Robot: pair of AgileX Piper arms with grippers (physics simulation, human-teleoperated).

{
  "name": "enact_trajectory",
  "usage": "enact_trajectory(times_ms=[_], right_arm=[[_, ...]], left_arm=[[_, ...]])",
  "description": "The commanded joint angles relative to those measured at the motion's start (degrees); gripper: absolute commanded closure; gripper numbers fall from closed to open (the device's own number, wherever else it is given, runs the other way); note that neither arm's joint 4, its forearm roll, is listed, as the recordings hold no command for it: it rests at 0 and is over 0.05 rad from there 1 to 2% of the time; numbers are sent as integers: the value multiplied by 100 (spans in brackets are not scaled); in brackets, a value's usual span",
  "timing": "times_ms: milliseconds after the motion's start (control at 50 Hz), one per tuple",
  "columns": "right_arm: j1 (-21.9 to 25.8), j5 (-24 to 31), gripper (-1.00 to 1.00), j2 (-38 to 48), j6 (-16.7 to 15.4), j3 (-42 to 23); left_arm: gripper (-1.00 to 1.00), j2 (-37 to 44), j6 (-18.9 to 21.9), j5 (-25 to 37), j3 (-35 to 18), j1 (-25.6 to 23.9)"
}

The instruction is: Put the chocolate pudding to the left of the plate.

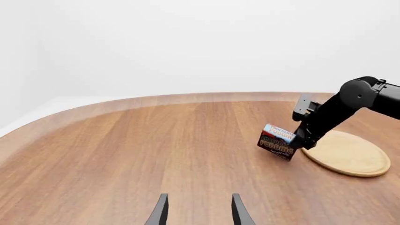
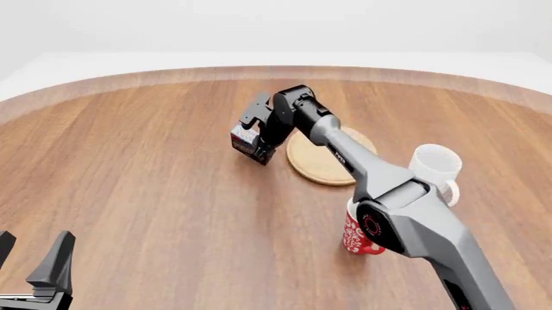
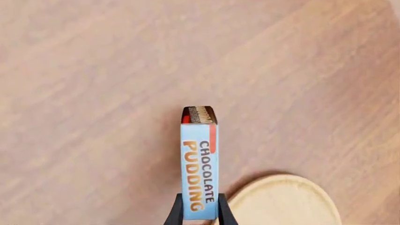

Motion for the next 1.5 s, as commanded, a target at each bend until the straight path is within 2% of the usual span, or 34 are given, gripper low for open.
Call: enact_trajectory(times_ms=[20,100,160,180,300,360,580,720,920,980,1020,1100,1120,1160,1280,1460,1500], right_arm=[[-7,18,100,0,8,144],[-18,44,100,18,-6,122],[-112,316,100,269,-103,-338],[-102,373,-100,307,-86,-434],[-120,687,-100,531,-86,-998],[-106,730,-100,534,-79,-1053],[-105,197,-100,-38,-54,38],[-81,109,-100,-167,-22,224],[50,-566,-100,-880,143,1526],[269,-880,-100,-1273,476,2089],[279,-1011,-100,-1436,413,2371],[516,-1505,-100,-2086,691,3180],[461,-1591,-100,-2143,590,3269],[538,-1712,-100,-2342,742,3506],[743,-2259,-100,-3210,918,4626],[1077,-3186,-100,-4666,1640,6313],[1077,-3295,-100,-4813,1667,6536]], left_arm=[[-100,0,0,0,0,0],[-100,0,0,0,0,0],[-100,0,0,0,0,0],[-100,0,0,0,0,0],[-100,0,0,0,0,0],[-100,0,0,0,0,0],[-100,0,0,0,0,0],[-100,0,0,0,0,0],[-100,0,0,0,0,0],[-100,0,0,0,0,0],[-100,0,0,0,0,0],[-100,0,0,0,0,0],[-100,0,0,0,0,0],[-100,0,0,0,0,0],[-100,0,0,0,0,0],[-100,0,0,0,0,0],[-100,0,0,0,0,0]])
